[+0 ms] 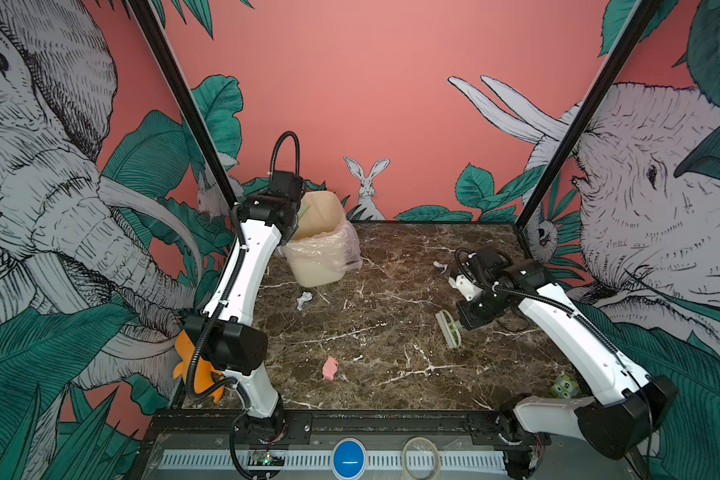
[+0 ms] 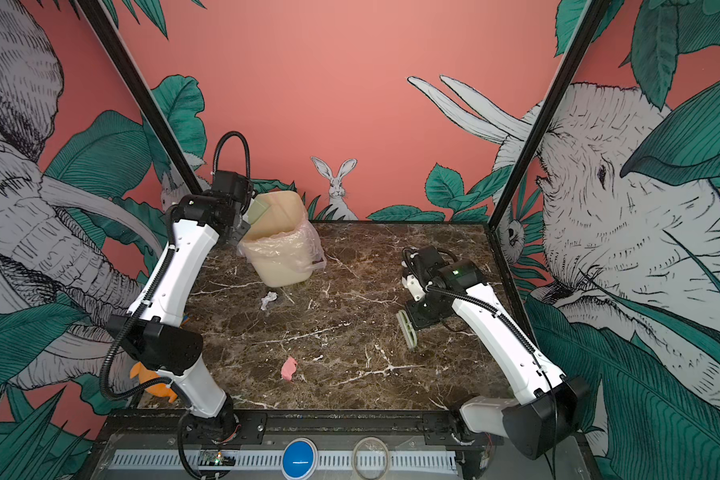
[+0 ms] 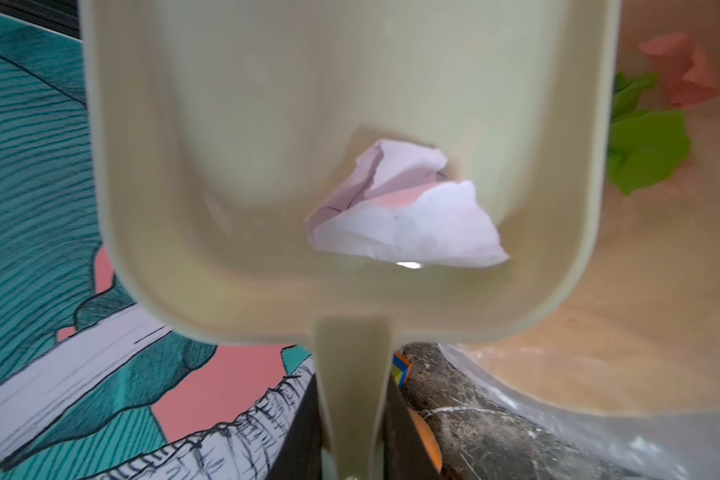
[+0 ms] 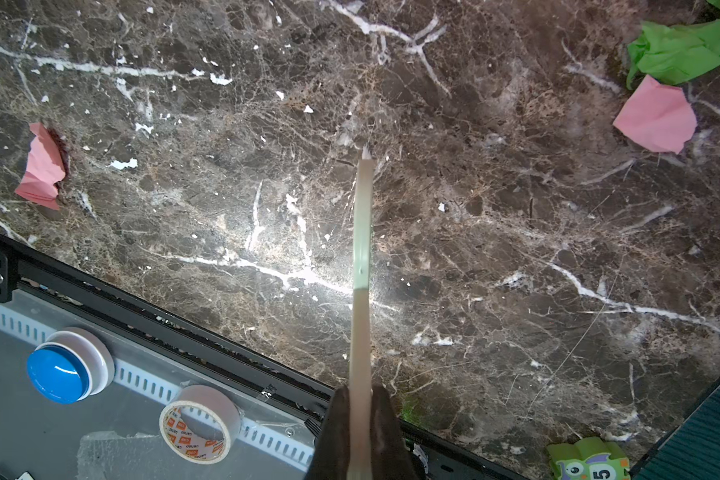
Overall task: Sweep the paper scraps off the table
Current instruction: 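Tip the dustpan over the beige bin with the left gripper to empty it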
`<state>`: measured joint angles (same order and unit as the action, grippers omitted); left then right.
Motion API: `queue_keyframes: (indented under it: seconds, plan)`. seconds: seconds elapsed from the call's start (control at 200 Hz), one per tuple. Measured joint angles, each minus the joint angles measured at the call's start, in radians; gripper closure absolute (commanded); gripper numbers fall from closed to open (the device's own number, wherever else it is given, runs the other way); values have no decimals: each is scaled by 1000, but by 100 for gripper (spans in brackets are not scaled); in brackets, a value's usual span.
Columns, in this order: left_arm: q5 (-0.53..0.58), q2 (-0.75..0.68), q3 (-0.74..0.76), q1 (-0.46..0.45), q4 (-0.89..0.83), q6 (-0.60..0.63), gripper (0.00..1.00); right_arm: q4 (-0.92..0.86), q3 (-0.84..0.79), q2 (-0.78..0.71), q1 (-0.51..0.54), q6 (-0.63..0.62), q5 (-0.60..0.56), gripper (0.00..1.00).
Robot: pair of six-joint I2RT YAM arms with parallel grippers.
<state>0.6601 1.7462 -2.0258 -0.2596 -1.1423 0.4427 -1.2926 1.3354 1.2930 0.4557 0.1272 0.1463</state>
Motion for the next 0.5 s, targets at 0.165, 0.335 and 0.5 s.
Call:
queue_keyframes:
  seconds: [0.165,0.335,0.5]
  plan:
    - [117,-1,103,-65,98,107,89,0,0,0,0,0,1,100]
    - [200,-7,175,-100,190,214,89,0,0,0,0,0,2,100]
    - [274,-31,227,-110,290,336,89,3,-5,0,0,0,8,100]
